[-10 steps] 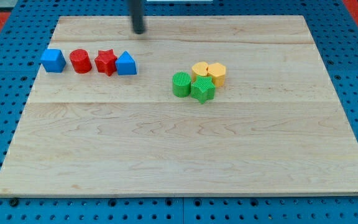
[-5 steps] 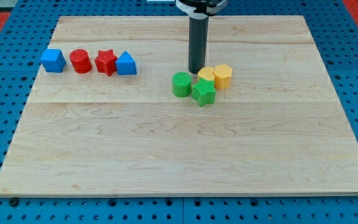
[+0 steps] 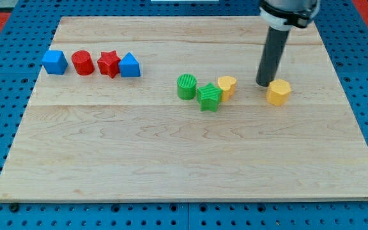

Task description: Slide the yellow hexagon towards the center right

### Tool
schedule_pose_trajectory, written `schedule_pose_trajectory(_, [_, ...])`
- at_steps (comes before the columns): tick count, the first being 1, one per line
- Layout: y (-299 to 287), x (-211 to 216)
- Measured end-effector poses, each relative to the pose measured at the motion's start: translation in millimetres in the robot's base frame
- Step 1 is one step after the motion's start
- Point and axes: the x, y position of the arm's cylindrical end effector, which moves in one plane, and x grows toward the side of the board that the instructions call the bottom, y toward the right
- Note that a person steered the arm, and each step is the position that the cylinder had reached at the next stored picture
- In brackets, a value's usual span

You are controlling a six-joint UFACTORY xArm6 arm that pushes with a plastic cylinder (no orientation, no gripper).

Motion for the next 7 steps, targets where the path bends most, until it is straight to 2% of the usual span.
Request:
schedule_pose_trajectory(1, [-23.1, 4.2])
schedule_pose_trajectory(2, [-47.9, 32.2])
schedule_pose_trajectory(3, [-34.3, 59.1])
schedule_pose_trajectory(4, [16.1, 57.9])
schedule_pose_trajectory(7, [36.5, 41.4])
